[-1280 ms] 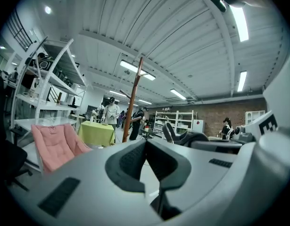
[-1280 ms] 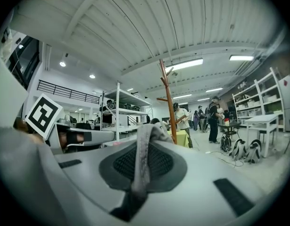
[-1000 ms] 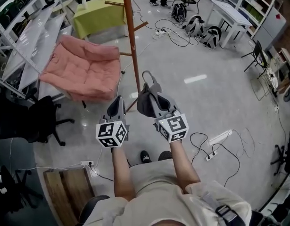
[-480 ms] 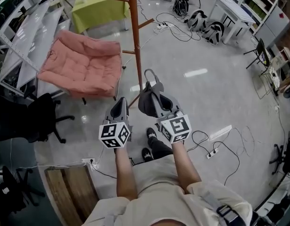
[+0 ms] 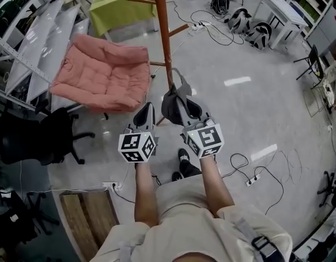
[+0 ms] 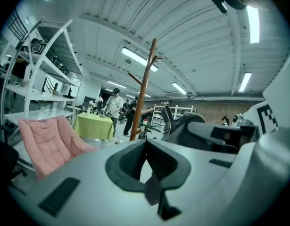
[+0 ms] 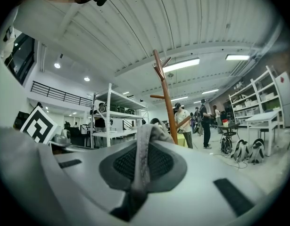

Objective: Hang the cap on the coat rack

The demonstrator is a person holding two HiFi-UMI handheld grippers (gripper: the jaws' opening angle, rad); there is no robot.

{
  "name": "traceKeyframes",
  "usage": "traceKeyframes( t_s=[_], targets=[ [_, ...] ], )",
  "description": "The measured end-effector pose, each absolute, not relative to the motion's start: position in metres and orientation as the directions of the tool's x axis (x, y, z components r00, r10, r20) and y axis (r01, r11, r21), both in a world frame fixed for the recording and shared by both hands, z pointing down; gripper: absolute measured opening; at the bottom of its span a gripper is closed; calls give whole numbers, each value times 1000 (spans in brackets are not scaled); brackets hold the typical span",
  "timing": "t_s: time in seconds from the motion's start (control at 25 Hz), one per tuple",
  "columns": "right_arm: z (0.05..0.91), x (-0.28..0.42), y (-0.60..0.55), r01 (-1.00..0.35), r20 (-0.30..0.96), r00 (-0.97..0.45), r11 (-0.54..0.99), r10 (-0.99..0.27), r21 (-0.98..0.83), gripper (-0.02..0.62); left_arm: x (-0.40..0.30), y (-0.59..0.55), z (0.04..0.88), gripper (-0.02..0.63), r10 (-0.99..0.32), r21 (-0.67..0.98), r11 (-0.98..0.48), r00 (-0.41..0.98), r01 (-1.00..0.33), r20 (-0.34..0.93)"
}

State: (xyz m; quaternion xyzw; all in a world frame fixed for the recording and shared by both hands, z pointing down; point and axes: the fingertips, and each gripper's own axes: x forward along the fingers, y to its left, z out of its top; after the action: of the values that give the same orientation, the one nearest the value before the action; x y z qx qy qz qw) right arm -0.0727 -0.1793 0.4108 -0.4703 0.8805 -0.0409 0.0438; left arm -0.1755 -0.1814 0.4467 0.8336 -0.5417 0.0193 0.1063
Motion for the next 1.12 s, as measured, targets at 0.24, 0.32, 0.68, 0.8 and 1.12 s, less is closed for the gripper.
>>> traceKeyframes(
  t_s=[0.24,0.32,0.68,0.8,1.12],
  targets=[
    [402,-75,-203,-820,-63,-556,560,-829,-118,11,-168,-206,439,6,-891,125,-414,429,-902,148],
    [401,-75,-212,-822,-65,-553,557,-830,-118,11,-163,-214,439,6,-887,118,-423,437,-898,148],
    [417,-81,-243,-827,-42,-549,549,-835,-121,11,-150,-241,442,6,-876,126,-440,456,-889,158],
    [427,-82,-250,-826,-23,-552,550,-834,-123,11,-147,-245,444,6,-875,128,-441,457,-889,160],
    [448,-85,-266,-820,12,-562,555,-827,-138,11,-149,-252,450,6,-881,121,-425,440,-897,172]
  ],
)
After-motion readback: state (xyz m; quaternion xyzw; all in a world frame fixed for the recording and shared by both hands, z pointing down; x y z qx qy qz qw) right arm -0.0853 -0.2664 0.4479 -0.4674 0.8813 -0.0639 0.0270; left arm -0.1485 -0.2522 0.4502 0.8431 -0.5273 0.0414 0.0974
